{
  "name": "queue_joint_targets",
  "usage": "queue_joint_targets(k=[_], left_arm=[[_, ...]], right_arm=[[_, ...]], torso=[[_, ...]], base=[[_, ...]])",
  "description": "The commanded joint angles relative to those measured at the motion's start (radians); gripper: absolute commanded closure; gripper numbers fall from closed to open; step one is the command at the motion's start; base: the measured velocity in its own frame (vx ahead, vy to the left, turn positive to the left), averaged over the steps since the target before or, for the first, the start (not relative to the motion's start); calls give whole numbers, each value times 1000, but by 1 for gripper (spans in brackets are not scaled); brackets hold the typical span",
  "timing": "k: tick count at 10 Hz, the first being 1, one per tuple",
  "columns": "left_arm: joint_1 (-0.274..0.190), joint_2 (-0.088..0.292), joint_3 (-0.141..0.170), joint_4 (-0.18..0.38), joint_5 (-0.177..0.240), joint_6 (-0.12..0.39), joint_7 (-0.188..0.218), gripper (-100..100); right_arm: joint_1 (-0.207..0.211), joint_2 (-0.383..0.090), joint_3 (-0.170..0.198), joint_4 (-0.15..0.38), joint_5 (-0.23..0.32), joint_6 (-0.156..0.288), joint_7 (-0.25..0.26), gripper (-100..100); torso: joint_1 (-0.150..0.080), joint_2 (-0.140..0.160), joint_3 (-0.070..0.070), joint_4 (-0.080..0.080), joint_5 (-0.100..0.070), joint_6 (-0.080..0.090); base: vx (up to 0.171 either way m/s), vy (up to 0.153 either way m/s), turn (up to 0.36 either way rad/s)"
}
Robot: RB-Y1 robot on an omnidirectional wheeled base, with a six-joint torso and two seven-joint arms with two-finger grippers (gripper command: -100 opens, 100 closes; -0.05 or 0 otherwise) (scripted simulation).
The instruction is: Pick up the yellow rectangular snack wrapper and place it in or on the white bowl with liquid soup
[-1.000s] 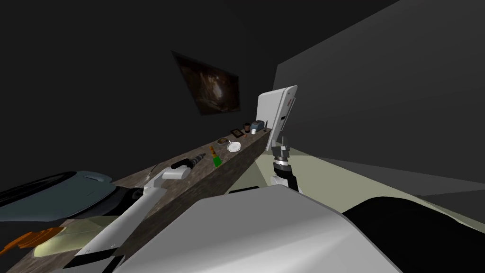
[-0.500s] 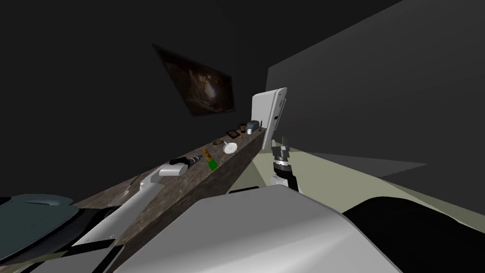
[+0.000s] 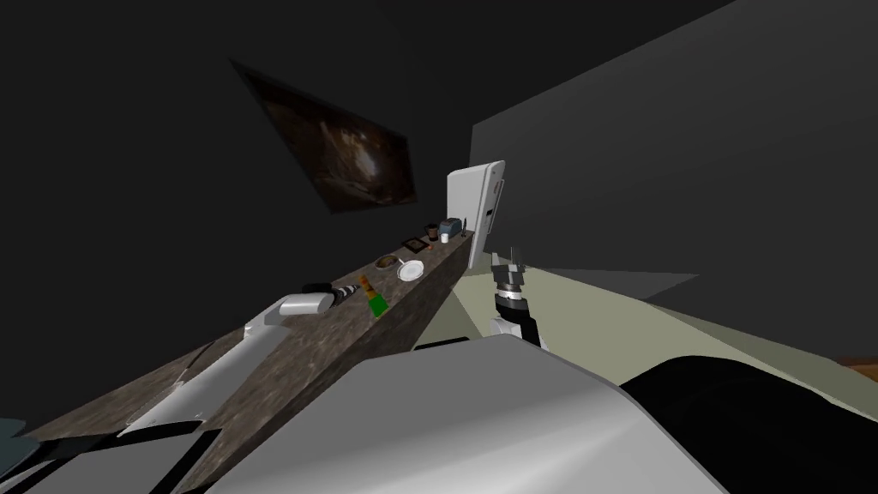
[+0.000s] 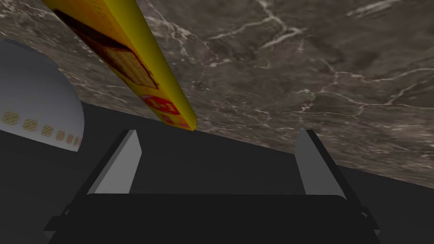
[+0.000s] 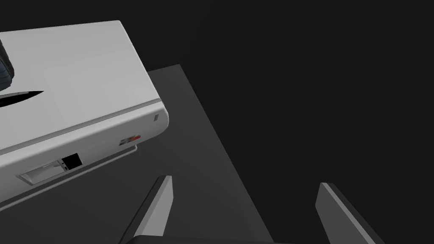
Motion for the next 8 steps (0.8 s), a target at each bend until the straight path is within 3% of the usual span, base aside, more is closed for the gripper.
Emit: queue_joint_targets(k=[1,2,4,8], left_arm=[[-24,20,-9,45,31,50,-12,-100],[-24,20,-9,45,31,57,-12,-100],[-66,47,-24,109,82,126,-27,-100],[-102,67,-39,187,128,223,-36,-100]], right_arm=[[0,0,0,0,0,0,0,0],[0,0,0,0,0,0,0,0],[0,0,0,0,0,0,0,0],[0,0,0,0,0,0,0,0]], torso=[[0,0,0,0,0,0],[0,0,0,0,0,1],[0,0,0,0,0,1],[0,0,0,0,0,0]], base=[[15,27,-223],[10,27,-121],[13,37,-304],[9,35,-158]])
